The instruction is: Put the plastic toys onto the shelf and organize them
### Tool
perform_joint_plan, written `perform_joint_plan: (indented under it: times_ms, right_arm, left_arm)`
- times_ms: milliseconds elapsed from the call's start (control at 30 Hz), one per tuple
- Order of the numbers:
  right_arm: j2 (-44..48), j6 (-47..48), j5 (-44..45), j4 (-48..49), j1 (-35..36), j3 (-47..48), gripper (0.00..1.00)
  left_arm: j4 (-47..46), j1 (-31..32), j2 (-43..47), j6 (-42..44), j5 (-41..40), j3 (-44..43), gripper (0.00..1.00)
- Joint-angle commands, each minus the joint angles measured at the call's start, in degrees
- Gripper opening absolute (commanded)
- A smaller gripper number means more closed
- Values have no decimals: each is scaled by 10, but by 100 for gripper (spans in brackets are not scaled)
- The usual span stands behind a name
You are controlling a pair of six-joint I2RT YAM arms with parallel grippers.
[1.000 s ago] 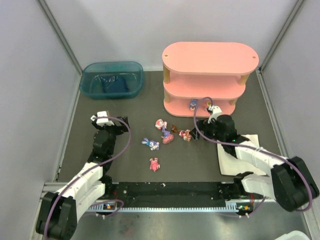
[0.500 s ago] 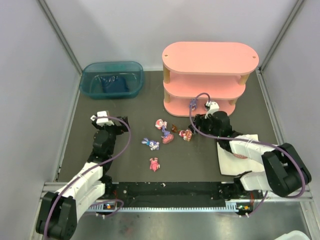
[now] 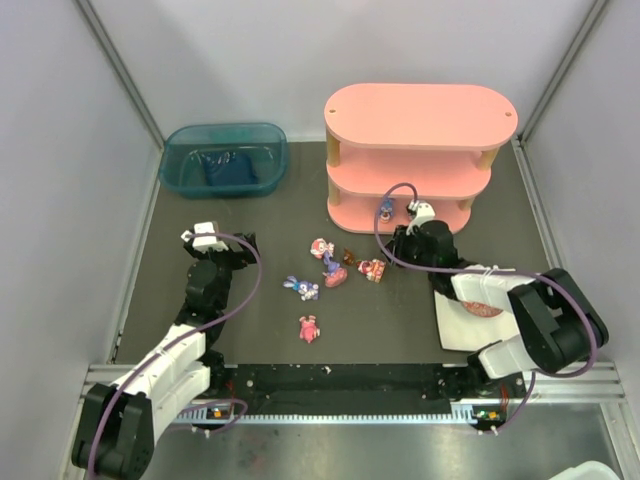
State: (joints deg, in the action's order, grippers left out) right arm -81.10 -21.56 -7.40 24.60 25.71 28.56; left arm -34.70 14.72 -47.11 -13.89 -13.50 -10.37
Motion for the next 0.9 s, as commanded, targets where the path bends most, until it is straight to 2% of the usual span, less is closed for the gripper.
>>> perform_joint_plan:
  times_ms: [0,133,533,867]
  right_arm:
    - [-20,-14,6,45,6,30,26]
    - [-36,-18,6,46,6,35,21]
    - [-64,-24,-10,41,8,38,19]
    - [-12,-27,7,0,24,-4,19]
  left_arm:
    - [-32,0,3,-5,0,0,99]
    - [-32,0,3,-5,3,0,99]
    - [-32,0,3,-4,6,0,99]
    - [-32,0,2,-3,6,0,99]
